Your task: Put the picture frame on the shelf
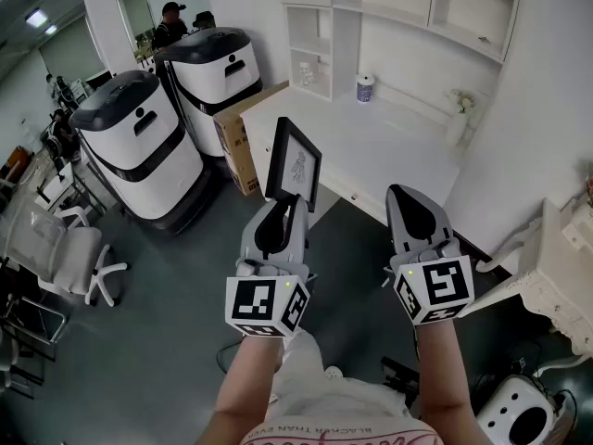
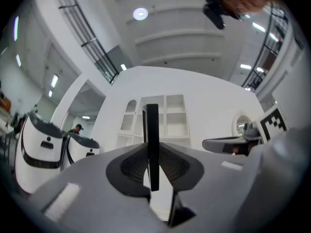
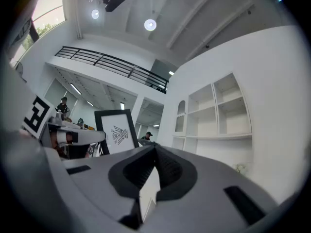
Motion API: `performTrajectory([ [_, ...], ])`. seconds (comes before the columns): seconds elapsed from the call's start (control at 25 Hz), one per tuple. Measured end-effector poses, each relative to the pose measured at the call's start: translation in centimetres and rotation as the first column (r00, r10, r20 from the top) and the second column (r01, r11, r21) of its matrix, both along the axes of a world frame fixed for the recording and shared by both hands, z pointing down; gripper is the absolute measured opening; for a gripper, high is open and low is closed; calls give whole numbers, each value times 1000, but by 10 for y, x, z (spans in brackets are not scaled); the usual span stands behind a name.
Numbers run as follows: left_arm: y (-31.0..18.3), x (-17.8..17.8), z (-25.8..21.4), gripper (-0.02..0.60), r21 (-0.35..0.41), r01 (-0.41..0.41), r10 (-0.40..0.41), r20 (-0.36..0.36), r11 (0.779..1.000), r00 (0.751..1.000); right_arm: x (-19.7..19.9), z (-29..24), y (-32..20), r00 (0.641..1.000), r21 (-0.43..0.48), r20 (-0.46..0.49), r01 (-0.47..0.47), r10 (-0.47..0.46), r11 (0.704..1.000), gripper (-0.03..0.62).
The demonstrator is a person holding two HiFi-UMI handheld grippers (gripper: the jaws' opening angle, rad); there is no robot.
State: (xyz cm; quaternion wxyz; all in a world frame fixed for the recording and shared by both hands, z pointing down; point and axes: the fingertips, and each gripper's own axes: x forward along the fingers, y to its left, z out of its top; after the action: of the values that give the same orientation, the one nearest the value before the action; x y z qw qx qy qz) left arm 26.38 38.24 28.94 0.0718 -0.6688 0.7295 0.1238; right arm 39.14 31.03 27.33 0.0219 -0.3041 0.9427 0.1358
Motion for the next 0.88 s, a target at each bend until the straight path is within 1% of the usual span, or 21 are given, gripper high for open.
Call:
performTrajectory([
  [0.12, -11, 4, -1, 69, 13, -19, 19, 23, 1000, 1000, -1, 0, -11, 1000, -6, 8, -9, 9, 1000, 8],
  [0.52, -50, -3, -2, 69, 5, -8, 8, 108, 1000, 994, -12, 9, -46, 1000, -16, -4, -29, 29, 999, 8],
  [0.72, -83, -23, -2, 69, -5, -6, 7, 128, 1000, 992, -28, 10, -78, 999, -18, 2, -40, 40, 999, 8],
  [0.88, -116, -50, -6, 69, -7, -4, 5, 144, 1000, 990, -53, 8, -109, 999, -17, -5, -39, 39, 999, 8],
])
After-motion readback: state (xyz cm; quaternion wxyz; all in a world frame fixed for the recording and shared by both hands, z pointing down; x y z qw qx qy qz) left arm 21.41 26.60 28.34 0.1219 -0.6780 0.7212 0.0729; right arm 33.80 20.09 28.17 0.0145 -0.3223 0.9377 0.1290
